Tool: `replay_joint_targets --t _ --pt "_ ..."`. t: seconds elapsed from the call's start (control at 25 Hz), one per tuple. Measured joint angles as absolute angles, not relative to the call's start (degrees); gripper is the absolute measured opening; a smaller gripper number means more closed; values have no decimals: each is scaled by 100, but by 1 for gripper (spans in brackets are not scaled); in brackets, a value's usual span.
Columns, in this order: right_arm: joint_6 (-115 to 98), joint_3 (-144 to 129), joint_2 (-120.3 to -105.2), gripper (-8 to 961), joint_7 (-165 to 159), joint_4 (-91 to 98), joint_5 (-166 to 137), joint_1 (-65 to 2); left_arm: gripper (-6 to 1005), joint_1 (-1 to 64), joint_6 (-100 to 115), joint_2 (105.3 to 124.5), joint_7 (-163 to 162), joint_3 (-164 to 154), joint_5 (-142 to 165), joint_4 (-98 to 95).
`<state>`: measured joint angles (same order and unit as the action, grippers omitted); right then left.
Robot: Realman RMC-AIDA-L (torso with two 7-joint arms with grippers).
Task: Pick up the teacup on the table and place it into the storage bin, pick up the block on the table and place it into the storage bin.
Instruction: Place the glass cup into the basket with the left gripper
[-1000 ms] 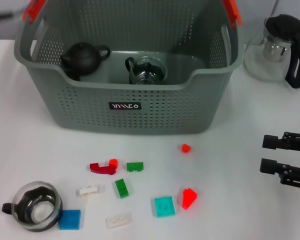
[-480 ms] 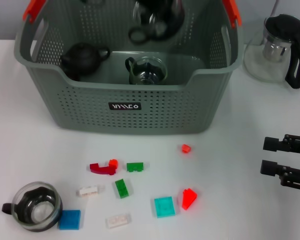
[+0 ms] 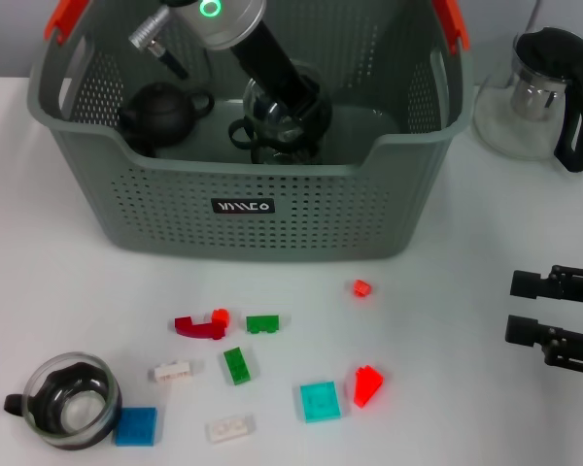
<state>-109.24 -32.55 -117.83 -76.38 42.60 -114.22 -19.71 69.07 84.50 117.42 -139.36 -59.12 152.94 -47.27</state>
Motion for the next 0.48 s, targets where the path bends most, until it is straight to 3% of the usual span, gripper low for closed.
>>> replay_joint_targets --t 0.48 --pt "-10925 -3214 -11768 603 -7638 4174 -11514 -1975 268 6837 7887 11866 -14075 -5893 15510 -4679"
